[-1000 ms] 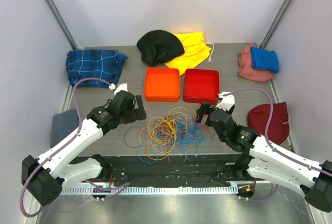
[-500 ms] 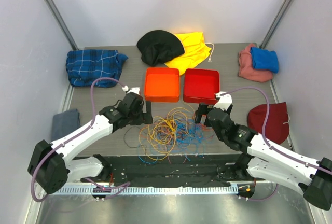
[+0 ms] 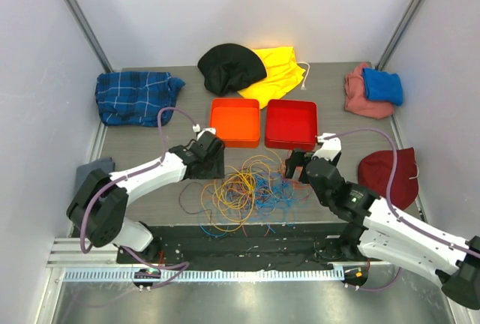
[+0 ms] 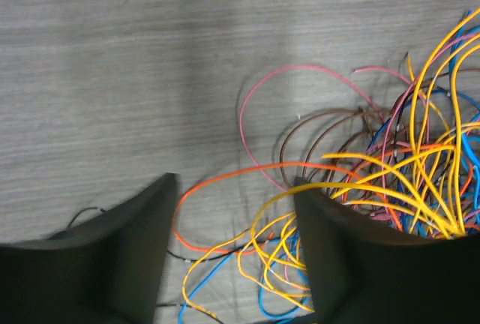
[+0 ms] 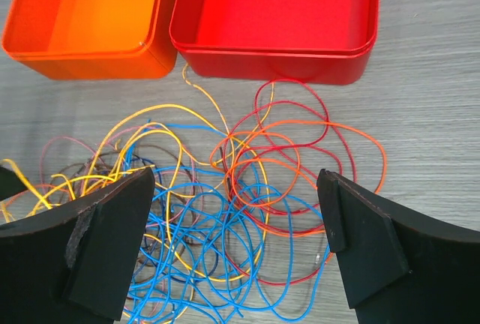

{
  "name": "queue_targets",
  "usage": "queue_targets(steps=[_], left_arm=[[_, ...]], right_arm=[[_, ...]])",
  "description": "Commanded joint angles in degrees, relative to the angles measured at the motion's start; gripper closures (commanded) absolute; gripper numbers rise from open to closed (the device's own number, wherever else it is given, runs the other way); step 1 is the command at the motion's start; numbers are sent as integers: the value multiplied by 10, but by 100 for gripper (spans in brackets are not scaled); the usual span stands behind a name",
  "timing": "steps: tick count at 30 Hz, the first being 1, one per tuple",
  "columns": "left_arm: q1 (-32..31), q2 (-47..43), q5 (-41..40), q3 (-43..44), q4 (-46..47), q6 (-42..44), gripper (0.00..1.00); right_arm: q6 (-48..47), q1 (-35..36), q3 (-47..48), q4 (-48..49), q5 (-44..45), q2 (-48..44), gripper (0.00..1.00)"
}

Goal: Untangle the cables

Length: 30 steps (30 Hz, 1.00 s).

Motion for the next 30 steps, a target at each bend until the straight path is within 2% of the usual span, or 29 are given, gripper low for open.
queue_targets(steps=[1,3,4,5,9,14,18,21,22,25,26,30], left_arm=[[-2,-5,-22,31,42,-14,57],[-2,-17,-26,34,42,-17,76],[-3,-23,-35,35,40,-16,95],[-3,-29,-40,36,33,-16,100],[-9,-88,-66,43,5,-3,100],[-25,-183,-101,100,-39,29,100],[-29,-242,-131,169,-61,50,100],[-29,-250,-132,230,-76,65,100],[-29,-247,-128,249,-85,68,100],[-30,-231,-118,310,-93,81,100],[-30,-228,-115,323,-95,83,100],[-30,-208,-118,399,-89,108,100]], right_arm=[[0,1,-4,-10,36,-62,0],[1,1,-16,-8,36,-94,1],[1,1,-19,-8,32,-102,1],[2,1,-24,-8,30,-109,1],[8,1,-22,-15,23,-101,2],[11,1,-6,-14,29,-89,4],[48,0,-2,-20,93,-91,5],[65,1,-5,6,82,-105,9],[50,1,-6,19,48,-109,9],[34,1,1,47,-26,-106,6],[32,1,9,46,-39,-96,1],[44,0,27,30,-46,-68,0]])
